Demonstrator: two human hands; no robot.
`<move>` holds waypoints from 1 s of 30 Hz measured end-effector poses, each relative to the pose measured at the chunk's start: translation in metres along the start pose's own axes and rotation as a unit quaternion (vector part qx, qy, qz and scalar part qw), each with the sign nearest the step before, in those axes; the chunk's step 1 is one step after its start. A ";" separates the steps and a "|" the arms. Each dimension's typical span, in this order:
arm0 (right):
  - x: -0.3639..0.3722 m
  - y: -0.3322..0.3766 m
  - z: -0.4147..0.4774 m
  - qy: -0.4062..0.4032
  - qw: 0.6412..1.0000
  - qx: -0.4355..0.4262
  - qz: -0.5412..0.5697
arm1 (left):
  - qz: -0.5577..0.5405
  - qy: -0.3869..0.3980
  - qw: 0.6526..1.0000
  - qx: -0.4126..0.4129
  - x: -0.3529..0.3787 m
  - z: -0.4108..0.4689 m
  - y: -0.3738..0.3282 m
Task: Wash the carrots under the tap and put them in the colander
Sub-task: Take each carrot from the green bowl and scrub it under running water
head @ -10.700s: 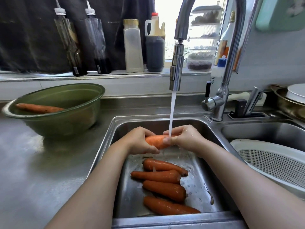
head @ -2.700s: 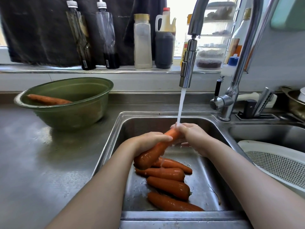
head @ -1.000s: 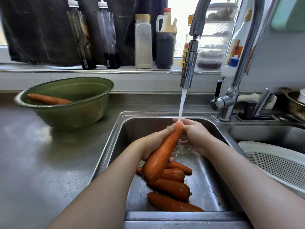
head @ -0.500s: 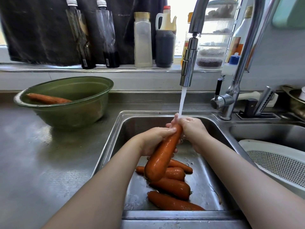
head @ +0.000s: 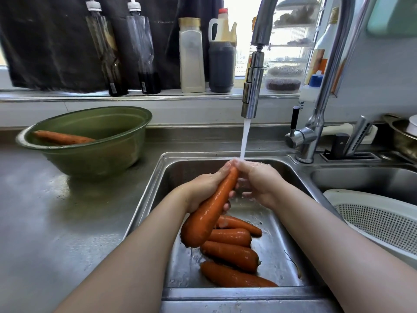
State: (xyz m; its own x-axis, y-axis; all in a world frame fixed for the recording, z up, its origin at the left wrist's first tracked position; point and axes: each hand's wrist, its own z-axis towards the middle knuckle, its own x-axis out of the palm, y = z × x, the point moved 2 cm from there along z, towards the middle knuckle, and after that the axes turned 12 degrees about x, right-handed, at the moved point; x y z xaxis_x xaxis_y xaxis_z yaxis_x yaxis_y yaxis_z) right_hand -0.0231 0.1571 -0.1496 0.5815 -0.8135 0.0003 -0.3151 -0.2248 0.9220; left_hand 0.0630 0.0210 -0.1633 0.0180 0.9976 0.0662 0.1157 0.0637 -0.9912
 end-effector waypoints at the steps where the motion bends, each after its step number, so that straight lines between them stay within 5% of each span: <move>1: 0.001 0.000 -0.001 -0.003 1.000 0.004 0.004 | 0.004 0.003 1.000 -0.001 0.000 0.000 0.000; 8: -0.014 0.000 -0.005 -0.037 0.999 -0.032 0.005 | -0.102 -0.052 0.992 0.054 0.003 0.004 -0.002; 14: -0.014 -0.009 0.002 0.150 0.981 0.101 -0.064 | -0.150 -0.115 0.978 0.089 0.022 0.014 -0.002; 18: -0.023 -0.007 -0.001 0.257 0.959 0.097 -0.072 | -0.124 -0.135 0.973 0.142 0.028 0.013 -0.006; 25: -0.036 -0.013 0.009 0.176 0.955 0.056 -0.232 | 0.105 -0.156 0.967 0.172 0.026 0.013 -0.011; 30: -0.036 -0.010 0.005 0.142 0.959 0.041 -0.241 | 0.149 -0.202 0.951 0.183 0.033 0.019 -0.009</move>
State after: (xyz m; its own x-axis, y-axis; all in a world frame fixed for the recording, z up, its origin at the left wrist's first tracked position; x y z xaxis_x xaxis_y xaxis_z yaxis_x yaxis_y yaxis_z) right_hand -0.0442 0.1859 -0.1612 0.8520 -0.4279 -0.3016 -0.0093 -0.5884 0.8085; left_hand 0.0435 0.0536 -0.1540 -0.3956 0.8963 -0.2003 -0.1885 -0.2926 -0.9375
